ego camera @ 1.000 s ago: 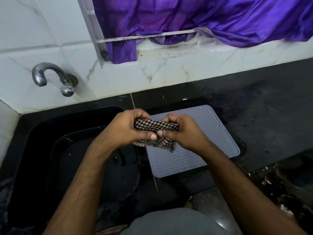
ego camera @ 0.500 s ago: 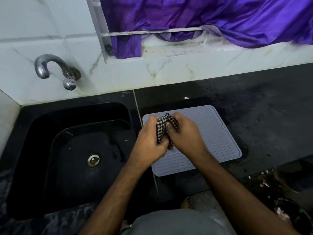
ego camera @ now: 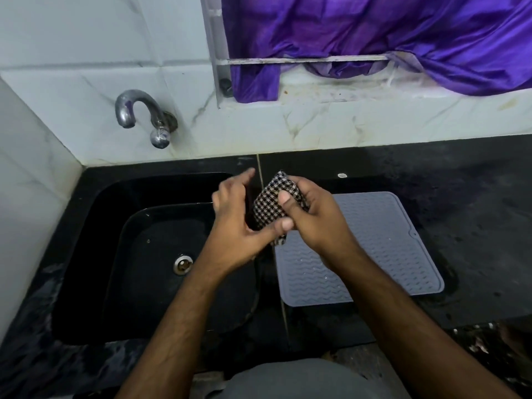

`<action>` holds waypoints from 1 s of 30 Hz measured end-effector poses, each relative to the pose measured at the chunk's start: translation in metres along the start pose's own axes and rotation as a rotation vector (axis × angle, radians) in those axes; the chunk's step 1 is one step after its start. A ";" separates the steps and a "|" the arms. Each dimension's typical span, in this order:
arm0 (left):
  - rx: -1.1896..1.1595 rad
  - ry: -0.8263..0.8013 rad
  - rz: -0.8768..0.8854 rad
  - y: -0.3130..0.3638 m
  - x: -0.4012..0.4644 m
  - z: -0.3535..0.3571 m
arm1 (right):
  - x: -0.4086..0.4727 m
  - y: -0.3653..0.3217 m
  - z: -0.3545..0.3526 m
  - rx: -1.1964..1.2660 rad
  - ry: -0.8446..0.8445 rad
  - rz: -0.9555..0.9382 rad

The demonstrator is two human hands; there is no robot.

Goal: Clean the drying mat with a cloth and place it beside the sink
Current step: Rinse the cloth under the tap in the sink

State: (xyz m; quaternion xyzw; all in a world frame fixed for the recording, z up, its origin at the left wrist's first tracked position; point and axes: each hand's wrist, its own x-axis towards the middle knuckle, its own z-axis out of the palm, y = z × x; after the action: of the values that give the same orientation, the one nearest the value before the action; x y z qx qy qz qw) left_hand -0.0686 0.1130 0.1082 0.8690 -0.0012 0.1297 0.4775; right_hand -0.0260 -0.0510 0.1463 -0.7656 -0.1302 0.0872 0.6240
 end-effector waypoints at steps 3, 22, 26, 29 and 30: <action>-0.285 -0.187 -0.178 -0.003 0.006 -0.026 | 0.006 -0.016 0.014 0.122 -0.142 -0.013; -0.642 -0.383 -0.499 0.001 -0.011 -0.139 | 0.085 -0.051 0.090 -1.169 -0.268 -1.420; -0.291 -0.227 -0.504 0.000 0.002 -0.136 | 0.107 -0.066 0.098 -1.375 -0.181 -1.556; 0.198 0.047 -0.568 -0.010 0.018 -0.133 | 0.106 -0.075 0.113 -1.523 -0.210 -1.410; 0.431 0.134 -0.543 -0.012 0.022 -0.133 | 0.105 -0.076 0.120 -1.551 -0.246 -1.290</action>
State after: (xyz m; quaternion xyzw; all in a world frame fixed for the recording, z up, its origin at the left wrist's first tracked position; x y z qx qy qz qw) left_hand -0.0753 0.2325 0.1709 0.9080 0.2888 0.0520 0.2991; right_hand 0.0317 0.1079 0.1993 -0.7288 -0.6024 -0.2964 -0.1344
